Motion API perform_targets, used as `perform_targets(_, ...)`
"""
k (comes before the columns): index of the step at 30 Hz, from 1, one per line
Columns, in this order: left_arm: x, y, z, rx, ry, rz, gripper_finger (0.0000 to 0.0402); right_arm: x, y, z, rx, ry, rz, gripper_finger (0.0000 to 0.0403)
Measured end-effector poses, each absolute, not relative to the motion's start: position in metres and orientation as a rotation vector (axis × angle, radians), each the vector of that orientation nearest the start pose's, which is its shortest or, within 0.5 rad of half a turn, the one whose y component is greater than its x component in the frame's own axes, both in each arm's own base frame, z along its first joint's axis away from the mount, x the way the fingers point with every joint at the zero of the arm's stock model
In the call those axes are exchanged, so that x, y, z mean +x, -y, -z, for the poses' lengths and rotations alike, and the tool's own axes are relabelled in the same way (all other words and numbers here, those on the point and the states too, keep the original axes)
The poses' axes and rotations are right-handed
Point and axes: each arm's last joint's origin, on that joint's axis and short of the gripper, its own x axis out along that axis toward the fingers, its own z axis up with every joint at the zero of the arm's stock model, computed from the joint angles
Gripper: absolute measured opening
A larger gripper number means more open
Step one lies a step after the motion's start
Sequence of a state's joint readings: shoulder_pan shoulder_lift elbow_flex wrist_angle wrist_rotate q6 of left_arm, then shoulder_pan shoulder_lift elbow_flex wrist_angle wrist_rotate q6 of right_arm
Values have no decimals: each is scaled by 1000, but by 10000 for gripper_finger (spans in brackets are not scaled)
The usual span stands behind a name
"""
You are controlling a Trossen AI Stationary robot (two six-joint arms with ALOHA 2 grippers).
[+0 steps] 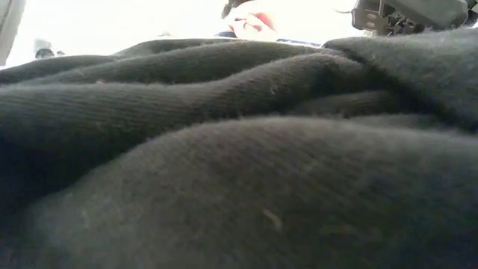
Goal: Sort clothes
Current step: Put the pink shirt in the blue laundry bin organizer
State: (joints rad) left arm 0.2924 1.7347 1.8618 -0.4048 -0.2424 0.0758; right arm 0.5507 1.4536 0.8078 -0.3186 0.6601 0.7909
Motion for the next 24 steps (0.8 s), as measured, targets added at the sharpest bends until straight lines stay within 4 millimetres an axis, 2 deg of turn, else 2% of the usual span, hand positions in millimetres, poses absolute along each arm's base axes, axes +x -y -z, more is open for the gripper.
perform_targets(4,368,-124,-424,57,-454,-531,0,241,-127,-192,196,-687,393,118)
perform_targets(9,357,-121,-421,36,-556,-536,0,241,-128,-192,194,-687,391,118)
perform_targets(14,344,-115,-431,18,-554,-483,0,242,-128,-192,195,-686,391,118)
perform_targets(21,318,-97,-454,32,-513,-372,0,242,-128,-192,196,-686,388,118)
perform_targets(24,308,-93,-454,-12,-559,-346,0,242,-128,-192,196,-686,388,118)
